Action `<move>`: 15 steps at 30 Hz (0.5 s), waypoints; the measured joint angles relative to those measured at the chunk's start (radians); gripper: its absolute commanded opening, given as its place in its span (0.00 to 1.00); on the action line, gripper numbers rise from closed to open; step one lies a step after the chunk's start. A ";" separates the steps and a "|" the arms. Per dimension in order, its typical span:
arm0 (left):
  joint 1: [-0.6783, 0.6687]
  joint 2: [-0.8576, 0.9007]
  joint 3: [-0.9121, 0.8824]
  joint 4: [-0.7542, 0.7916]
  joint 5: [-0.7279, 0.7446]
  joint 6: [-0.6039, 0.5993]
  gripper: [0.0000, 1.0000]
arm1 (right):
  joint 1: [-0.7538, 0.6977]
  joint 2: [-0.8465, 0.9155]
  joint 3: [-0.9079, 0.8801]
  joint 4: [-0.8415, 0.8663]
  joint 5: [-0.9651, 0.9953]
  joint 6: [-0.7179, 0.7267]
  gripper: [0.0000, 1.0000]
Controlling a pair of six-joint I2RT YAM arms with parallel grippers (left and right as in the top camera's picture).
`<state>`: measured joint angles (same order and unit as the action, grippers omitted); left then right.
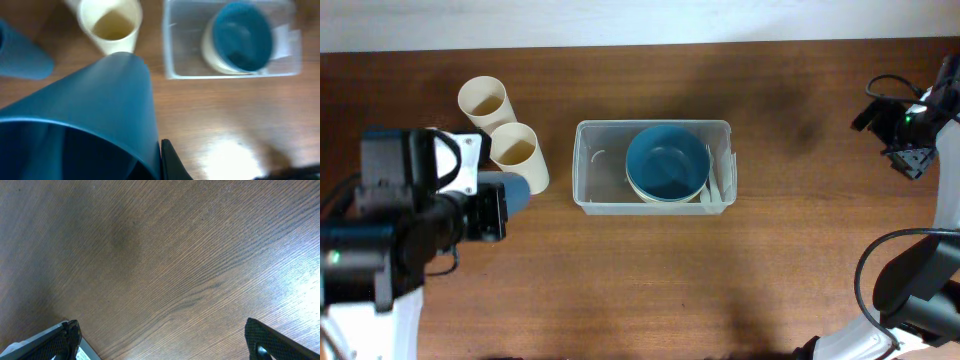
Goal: Pack container
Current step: 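Lift the blue cup and carry it right over the container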
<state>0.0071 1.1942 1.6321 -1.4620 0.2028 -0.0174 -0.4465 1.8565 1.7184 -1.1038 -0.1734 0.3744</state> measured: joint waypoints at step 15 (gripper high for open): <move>-0.170 0.103 0.003 0.392 0.209 0.048 0.02 | 0.000 0.000 0.000 0.000 0.000 0.000 0.99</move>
<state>-0.1627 1.2968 1.6348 -1.0702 0.4118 0.0307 -0.4465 1.8565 1.7184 -1.1038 -0.1734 0.3748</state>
